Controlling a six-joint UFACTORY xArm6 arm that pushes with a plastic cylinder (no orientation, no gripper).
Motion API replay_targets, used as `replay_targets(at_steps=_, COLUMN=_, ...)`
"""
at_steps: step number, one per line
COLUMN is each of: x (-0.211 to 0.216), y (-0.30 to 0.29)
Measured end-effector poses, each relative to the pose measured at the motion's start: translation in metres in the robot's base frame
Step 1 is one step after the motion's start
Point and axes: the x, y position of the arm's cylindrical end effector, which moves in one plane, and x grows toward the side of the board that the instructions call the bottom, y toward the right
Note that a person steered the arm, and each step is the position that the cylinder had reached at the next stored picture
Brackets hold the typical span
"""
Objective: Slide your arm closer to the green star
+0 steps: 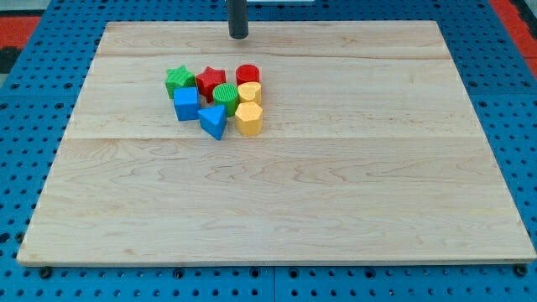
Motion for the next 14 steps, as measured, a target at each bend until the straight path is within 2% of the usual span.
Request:
replay_targets(at_steps=5, x=0.011, y=0.039)
replay_targets(at_steps=6, x=0.044, y=0.04)
replay_targets(at_steps=10, x=0.046, y=0.044)
replay_targets(at_steps=14, x=0.046, y=0.083)
